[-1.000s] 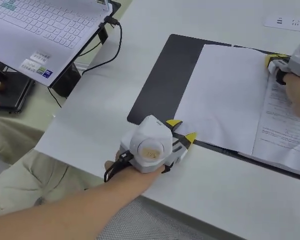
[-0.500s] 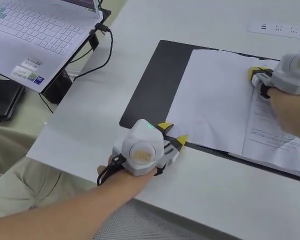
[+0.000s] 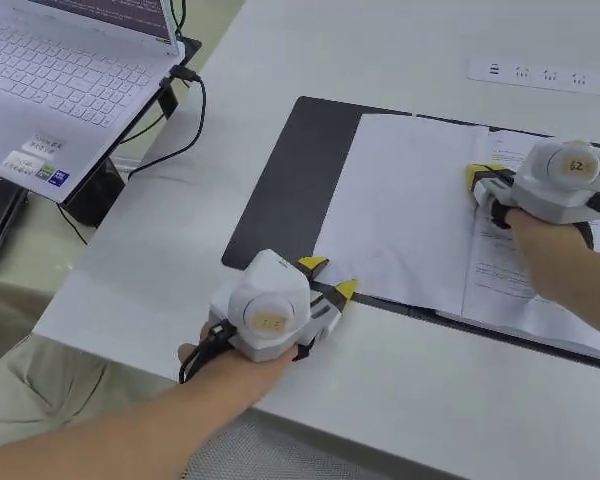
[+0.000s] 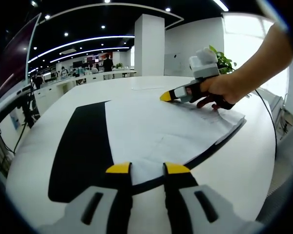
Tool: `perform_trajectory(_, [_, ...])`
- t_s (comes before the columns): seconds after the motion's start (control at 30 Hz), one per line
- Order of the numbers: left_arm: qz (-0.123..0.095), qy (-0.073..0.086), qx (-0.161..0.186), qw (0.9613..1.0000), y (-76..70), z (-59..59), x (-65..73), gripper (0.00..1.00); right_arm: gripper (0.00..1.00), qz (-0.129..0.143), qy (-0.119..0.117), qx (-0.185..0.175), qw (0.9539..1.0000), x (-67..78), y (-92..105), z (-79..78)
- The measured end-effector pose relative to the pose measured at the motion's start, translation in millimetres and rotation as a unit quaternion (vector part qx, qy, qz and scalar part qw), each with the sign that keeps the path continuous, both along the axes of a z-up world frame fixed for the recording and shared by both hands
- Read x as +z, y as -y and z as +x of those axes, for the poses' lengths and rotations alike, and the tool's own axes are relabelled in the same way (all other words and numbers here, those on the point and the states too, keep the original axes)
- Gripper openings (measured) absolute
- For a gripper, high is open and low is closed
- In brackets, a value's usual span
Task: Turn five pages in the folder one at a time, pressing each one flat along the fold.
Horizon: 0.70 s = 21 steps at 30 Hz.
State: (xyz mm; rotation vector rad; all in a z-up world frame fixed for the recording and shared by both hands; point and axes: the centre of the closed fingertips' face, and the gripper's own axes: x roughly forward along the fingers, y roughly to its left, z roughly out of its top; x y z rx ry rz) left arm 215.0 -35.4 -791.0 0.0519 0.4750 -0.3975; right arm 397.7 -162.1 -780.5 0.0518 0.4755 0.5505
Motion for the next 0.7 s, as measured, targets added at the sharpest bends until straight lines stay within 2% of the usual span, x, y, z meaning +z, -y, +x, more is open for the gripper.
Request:
perform_trajectory(0.17, [0.000,0.002,-0.001,1.0000,-0.2,0.0,0.0,0.24,0.00,0.013,-0.002,-0.006,0.9999,7.5,0.3,-16.6])
perform_trajectory(0.47, [0.002,0.003,-0.004,1.0000,-0.4,-0.5,0.7,0.24,0.00,0.019,0.000,-0.005,0.9998,15.1,-1.9,-52.4])
perform_trajectory(0.7, [0.003,0.002,-0.005,1.0000,-1.0,-0.6,0.0,0.24,0.00,0.018,-0.001,-0.001,0.9998,19.1,-0.2,-67.1])
